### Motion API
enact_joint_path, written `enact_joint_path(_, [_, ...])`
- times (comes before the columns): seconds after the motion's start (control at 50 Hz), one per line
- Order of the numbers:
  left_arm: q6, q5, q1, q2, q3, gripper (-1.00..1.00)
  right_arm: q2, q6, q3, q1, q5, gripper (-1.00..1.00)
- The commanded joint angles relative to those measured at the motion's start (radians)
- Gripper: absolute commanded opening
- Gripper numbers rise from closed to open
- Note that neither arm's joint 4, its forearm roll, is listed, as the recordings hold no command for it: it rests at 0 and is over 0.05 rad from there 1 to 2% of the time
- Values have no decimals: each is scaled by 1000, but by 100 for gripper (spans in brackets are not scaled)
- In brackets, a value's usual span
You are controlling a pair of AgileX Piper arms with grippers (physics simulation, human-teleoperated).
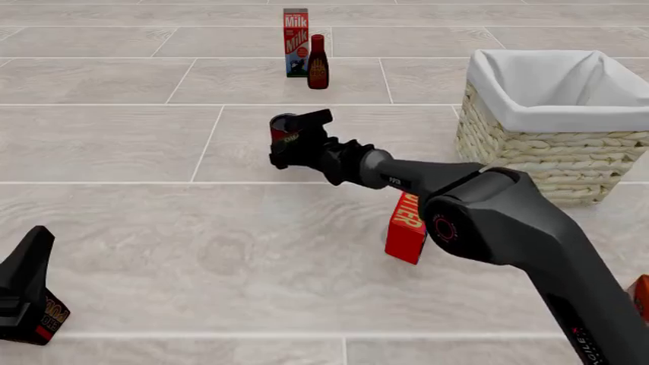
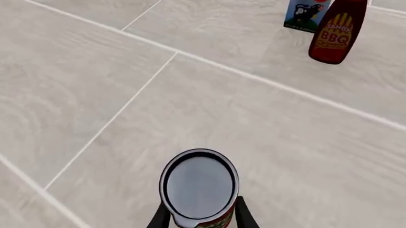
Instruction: Pick the tomato sauce and place it in the basket.
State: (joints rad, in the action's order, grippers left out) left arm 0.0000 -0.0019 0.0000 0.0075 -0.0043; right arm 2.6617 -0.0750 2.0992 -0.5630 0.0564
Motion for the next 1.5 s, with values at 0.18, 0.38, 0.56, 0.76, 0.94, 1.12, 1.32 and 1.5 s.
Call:
enact_joint_path(0.18, [0, 0, 0, 0, 0, 100, 16, -1, 17, 2, -2, 100])
enact_joint_path(0.38, [0, 0, 0, 0, 0, 100, -40, 4, -72, -7, 42, -100])
enact_joint_path(0.56, [0, 0, 0, 0, 0, 100, -139, 13, -197, -11, 96, -100])
enact_joint_path(0.76, [0, 0, 0, 0, 0, 100, -227, 21, -270, -13, 107, -100])
enact_joint_path(0.94, [0, 0, 0, 0, 0, 100, -308, 32, -340, -23, 121, -100])
enact_joint_path(1.12, [0, 0, 0, 0, 0, 100, -412, 48, -437, -34, 144, -100])
enact_joint_path(1.32, [0, 0, 0, 0, 0, 100, -557, 56, -559, -33, 162, -100])
enact_joint_path(1.5, [0, 0, 0, 0, 0, 100, -664, 68, -655, -27, 183, -100])
